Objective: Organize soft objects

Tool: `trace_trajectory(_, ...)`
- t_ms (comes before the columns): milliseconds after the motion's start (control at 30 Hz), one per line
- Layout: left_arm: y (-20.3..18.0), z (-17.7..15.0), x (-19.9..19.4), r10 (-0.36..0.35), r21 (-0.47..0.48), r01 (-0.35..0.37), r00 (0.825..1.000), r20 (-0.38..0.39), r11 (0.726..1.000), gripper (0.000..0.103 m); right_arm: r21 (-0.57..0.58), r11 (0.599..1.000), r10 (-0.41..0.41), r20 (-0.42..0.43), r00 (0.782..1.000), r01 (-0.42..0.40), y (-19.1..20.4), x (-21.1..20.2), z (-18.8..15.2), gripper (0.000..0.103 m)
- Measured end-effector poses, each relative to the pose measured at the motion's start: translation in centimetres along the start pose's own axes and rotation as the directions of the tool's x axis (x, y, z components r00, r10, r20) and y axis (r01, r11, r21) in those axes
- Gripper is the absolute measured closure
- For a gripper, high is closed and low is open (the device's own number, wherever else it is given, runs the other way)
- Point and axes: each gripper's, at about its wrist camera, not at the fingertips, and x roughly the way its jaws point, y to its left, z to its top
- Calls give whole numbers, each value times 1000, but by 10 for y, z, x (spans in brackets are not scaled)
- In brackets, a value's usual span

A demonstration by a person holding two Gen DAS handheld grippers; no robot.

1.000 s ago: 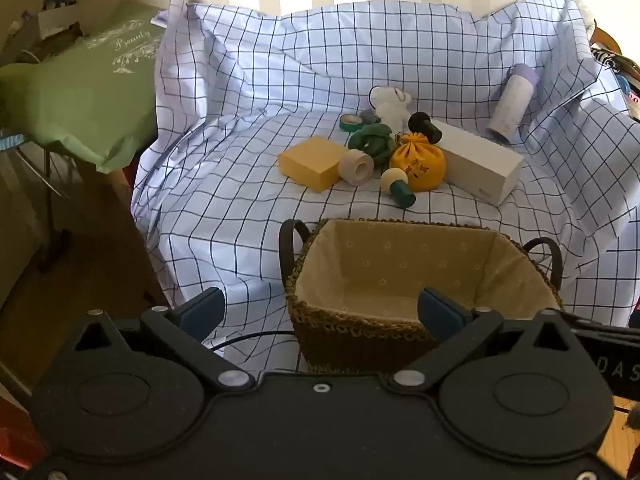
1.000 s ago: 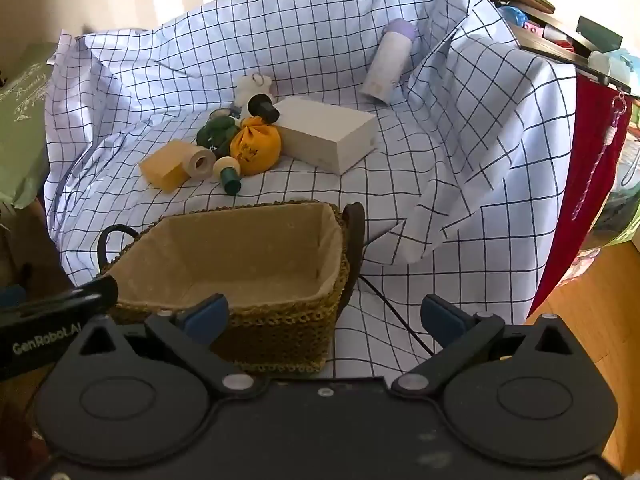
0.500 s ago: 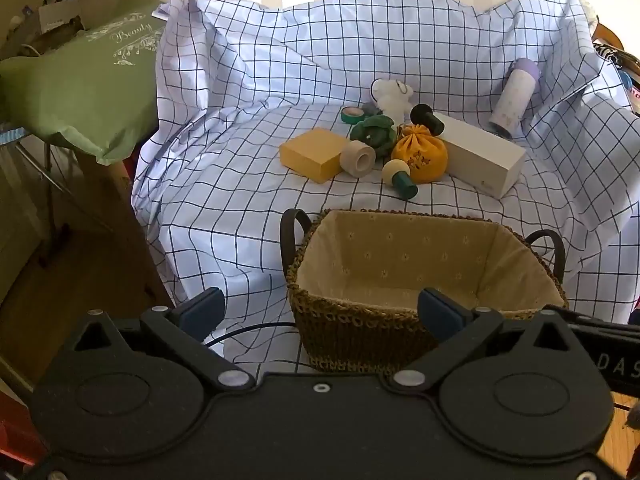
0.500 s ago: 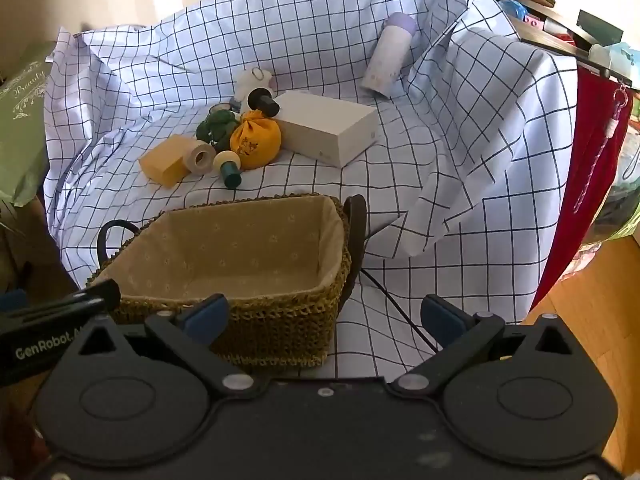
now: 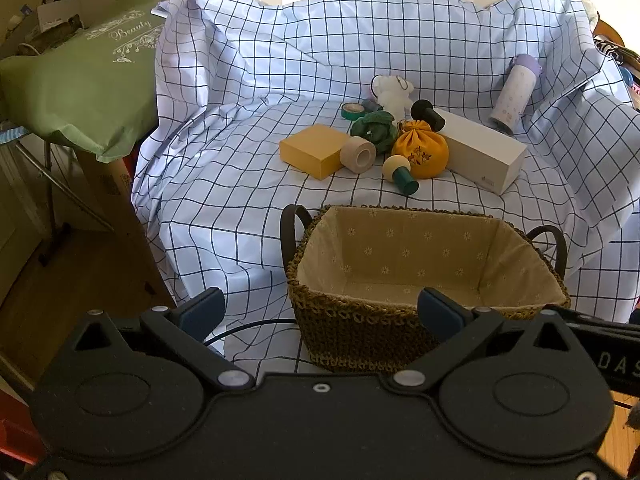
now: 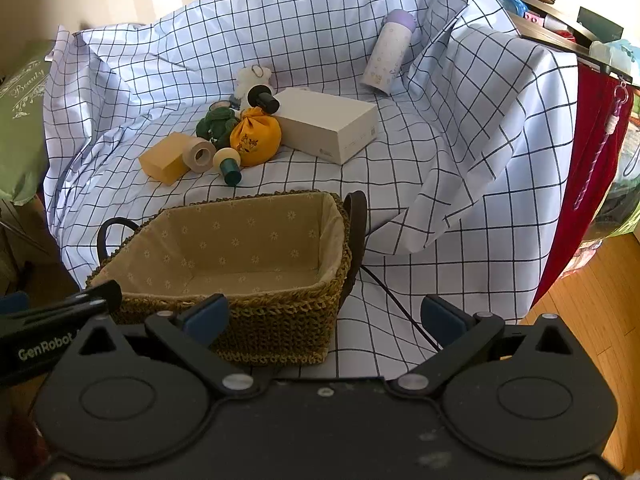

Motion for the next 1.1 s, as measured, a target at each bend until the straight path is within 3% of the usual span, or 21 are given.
trace_trajectory(1100,2,0,0,-8,1,8,1000,-14,1000,3,9,1000,2,-7,1000,-2,0,1,0,0)
